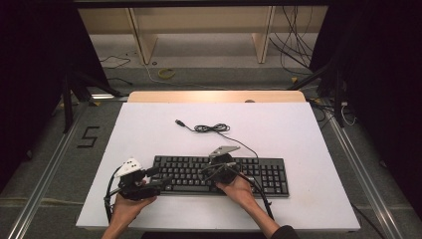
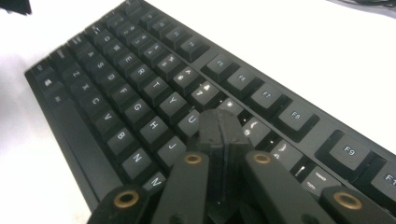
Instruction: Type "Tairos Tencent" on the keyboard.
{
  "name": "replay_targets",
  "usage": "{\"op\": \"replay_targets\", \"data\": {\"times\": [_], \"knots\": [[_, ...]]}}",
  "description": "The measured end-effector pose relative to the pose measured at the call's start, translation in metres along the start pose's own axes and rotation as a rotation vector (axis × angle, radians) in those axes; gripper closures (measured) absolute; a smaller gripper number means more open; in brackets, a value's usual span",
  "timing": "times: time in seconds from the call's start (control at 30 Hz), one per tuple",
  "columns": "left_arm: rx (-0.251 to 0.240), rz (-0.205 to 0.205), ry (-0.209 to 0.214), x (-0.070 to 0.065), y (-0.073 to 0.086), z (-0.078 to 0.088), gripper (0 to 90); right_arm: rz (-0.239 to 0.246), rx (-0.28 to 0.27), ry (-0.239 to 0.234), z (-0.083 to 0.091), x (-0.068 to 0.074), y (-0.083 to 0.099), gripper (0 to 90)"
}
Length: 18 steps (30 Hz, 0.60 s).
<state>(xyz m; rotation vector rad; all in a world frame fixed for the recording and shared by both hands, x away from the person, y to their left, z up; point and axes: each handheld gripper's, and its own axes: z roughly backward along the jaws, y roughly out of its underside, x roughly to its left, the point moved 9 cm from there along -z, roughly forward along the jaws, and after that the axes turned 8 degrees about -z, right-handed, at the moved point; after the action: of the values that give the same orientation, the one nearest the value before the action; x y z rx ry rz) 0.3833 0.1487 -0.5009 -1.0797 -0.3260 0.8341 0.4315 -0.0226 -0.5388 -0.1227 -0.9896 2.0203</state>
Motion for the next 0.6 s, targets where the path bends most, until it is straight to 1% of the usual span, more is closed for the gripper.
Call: {"op": "replay_targets", "data": {"times": [0.03, 0.2, 0.33, 0.4, 0.47, 0.53, 0.6], "knots": [[0.001, 0.0, -0.001, 0.0, 0.0, 0.0, 30.9, -0.007, -0.012, -0.006, 0.002, 0.0, -0.001, 90.0], [0.008, 0.004, 0.0, 0.001, 0.0, -0.002, 31.2, -0.022, -0.052, -0.032, 0.013, 0.0, -0.007, 83.1], [0.018, -0.004, -0.001, 0.0, -0.001, -0.005, 31.7, -0.021, -0.077, -0.052, 0.022, 0.003, -0.009, 75.4], [0.022, -0.004, 0.003, 0.0, -0.001, -0.007, 32.3, -0.023, -0.085, -0.06, 0.026, 0.003, -0.008, 68.2], [0.027, -0.008, 0.004, 0.0, -0.001, -0.009, 33.5, -0.018, -0.091, -0.07, 0.029, 0.002, -0.007, 65.0], [0.036, -0.008, 0.003, 0.001, -0.002, -0.012, 35.0, -0.021, -0.093, -0.075, 0.032, 0.002, -0.005, 58.6], [0.045, -0.012, 0.001, 0.001, -0.002, -0.014, 37.1, -0.018, -0.095, -0.084, 0.035, 0.002, -0.003, 54.1]]}}
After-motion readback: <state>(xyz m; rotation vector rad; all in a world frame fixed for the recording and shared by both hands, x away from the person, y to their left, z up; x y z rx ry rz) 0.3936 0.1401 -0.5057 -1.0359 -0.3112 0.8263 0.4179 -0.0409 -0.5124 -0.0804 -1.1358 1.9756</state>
